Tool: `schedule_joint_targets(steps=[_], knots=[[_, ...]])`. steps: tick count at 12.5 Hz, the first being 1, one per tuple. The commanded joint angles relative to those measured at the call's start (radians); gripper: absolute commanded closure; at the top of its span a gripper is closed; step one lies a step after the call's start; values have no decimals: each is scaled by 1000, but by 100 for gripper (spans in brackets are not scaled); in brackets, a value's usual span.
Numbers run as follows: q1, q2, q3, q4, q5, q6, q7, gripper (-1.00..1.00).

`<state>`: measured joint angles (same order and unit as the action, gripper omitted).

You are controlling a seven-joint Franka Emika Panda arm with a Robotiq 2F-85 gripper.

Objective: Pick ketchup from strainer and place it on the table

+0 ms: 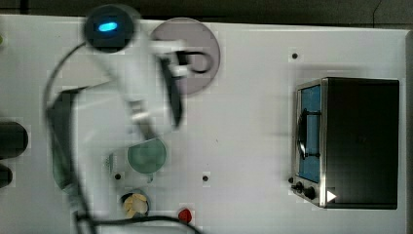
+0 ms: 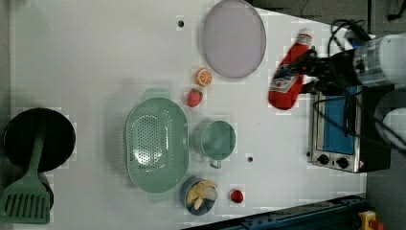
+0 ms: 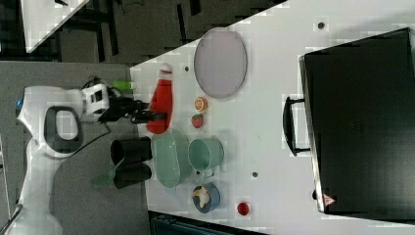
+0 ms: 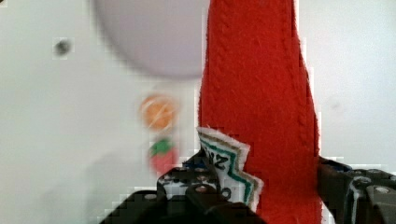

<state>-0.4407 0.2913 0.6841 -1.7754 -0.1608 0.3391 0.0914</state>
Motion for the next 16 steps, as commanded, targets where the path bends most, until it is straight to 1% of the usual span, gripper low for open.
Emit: schedule_joint_targets(steps=[1,3,6,11,13,14,16], knots=[[-37,-49,-38,4,-10,-15,-216,-18],[-47,-50,-83,-34,-10,-1,-299,-18],[-53,-50,-133,-127,-10,52,-318,-18],[-54,-41,-179,-371,-17,349,-319,-18],[-54,-28,-188,-442,-49,421,-318,-18],[-54,-17,-191,-468,-69,446,-317,-24],[-54,16,-195,-499,-123,476,-311,-65]])
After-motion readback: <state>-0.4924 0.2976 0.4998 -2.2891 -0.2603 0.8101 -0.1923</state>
